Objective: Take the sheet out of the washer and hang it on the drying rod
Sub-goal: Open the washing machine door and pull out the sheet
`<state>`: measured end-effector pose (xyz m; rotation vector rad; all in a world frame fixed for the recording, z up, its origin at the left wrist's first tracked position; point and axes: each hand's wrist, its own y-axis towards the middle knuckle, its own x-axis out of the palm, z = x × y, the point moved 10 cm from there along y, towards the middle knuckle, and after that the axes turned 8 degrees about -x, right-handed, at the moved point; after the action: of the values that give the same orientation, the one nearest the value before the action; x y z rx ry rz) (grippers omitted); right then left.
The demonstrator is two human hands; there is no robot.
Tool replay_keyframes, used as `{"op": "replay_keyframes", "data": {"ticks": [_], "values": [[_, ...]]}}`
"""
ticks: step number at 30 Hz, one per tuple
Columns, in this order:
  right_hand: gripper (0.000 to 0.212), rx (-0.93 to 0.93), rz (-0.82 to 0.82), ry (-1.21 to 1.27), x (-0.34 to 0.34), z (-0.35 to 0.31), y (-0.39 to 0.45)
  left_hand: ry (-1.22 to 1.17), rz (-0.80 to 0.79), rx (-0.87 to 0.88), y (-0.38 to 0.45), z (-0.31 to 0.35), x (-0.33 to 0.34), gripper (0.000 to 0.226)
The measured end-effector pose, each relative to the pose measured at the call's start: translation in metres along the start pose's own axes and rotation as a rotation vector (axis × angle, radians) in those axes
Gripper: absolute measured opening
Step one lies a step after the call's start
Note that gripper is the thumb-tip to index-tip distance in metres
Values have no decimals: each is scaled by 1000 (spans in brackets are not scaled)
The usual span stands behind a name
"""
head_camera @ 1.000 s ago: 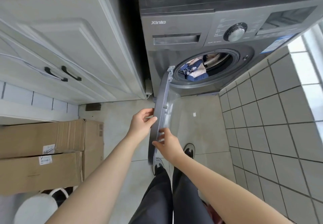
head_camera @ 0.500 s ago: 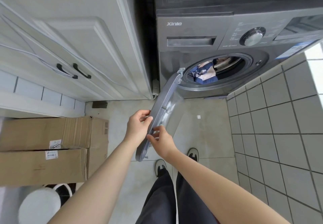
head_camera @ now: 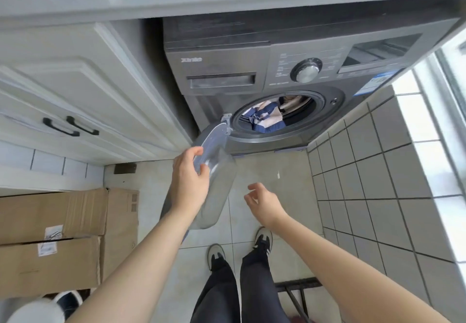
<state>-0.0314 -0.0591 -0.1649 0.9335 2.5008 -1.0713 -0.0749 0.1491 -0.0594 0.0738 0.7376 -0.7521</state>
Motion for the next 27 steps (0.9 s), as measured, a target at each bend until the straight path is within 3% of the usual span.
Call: {"op": "replay_keyframes", "data": {"ticks": [5,9,14,18,23,27], "values": [[37,1,27,-83,-57,50,17,-17,-130,27,-1,33,79,35],[39,-57,-20,-246,-82,83,43,103,-232,60,4,43,147,35],[45,-162,-68,-541,-99,104,101,429,-406,146,29,26,233,44],[45,-159,-52,-618,-108,124,153,835,-523,267,64,2,292,52],[48,-213,13,-693,-115,138,222,1105,-441,470,128,-17,334,59],[56,-253,92,-714,-118,138,277,1145,-381,470,169,-33,361,64]]}}
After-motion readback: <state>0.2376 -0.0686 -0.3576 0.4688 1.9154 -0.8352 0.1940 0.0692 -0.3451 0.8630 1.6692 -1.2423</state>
